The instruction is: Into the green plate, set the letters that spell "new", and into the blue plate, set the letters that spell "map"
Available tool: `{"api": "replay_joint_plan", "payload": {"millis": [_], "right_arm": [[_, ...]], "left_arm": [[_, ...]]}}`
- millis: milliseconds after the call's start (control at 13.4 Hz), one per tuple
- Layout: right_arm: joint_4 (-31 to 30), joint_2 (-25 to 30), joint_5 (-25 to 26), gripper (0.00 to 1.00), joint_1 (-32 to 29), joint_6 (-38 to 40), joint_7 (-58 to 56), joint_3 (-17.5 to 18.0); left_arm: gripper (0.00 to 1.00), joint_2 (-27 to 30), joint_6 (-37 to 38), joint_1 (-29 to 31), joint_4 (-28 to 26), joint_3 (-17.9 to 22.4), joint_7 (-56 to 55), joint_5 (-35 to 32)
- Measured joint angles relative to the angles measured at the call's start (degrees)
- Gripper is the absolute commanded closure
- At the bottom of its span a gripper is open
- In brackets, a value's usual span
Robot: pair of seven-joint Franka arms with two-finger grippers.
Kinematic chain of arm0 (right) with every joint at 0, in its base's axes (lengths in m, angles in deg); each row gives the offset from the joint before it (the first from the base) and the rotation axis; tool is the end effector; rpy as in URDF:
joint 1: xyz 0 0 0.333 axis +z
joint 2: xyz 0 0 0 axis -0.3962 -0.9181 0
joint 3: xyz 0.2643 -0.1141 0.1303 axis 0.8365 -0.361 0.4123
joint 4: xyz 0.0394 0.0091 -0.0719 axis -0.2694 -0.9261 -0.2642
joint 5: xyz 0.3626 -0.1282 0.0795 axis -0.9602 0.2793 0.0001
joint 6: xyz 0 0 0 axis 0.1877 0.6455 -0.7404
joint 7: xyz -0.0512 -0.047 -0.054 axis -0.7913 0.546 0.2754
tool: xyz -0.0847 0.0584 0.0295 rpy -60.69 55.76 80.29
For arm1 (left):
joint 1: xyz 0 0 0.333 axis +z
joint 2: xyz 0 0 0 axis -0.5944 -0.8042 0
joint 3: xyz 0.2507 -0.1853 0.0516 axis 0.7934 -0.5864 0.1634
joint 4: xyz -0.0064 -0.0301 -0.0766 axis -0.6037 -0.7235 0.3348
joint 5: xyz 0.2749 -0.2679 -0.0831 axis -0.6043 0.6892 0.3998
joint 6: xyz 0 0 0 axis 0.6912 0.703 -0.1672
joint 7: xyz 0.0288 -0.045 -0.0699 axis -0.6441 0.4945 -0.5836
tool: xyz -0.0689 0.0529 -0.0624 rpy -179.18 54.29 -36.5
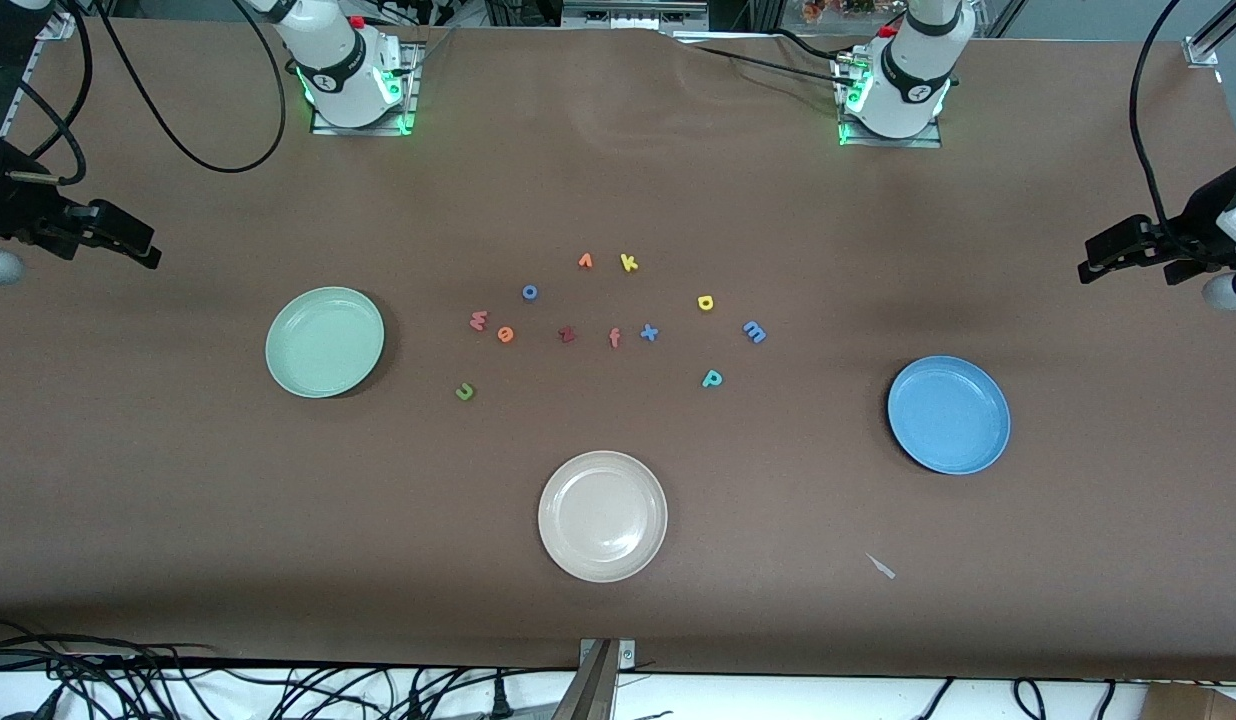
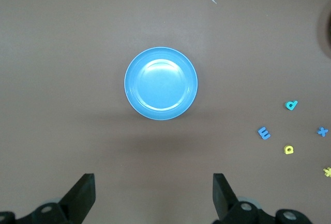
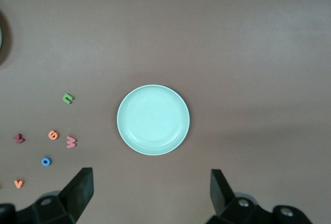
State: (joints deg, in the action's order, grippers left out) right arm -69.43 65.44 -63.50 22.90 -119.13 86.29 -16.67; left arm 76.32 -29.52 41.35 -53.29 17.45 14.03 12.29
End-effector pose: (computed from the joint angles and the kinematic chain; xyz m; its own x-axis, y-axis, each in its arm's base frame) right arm 0.5613 -0.0018 0.5907 0.9954 -0.0963 -0.0008 -0.0963 -0.9953 -0.0073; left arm 0.5752 0.0233 0.5954 0.9986 0.0162 -0.0501 0.0176 -0.9994 0.0285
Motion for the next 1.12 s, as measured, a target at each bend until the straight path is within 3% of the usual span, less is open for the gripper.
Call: {"api": "replay_joint_plan", "payload": {"millis": [299,1121], "right_arm": [[0.00,-0.06,-0.62,0.00,0.13,-0.01,0.00,1.88],[-0.05,-0.27,-0.65,0.00,0.09,0.40,0.01,1.91]], "left_arm": [[0.00,0.00,0.00,0.16,0.14,0.02,0.00,0.00],[0.00,-0.01,0.00,0.36,0.15,0.00,0.00,0.00]]}}
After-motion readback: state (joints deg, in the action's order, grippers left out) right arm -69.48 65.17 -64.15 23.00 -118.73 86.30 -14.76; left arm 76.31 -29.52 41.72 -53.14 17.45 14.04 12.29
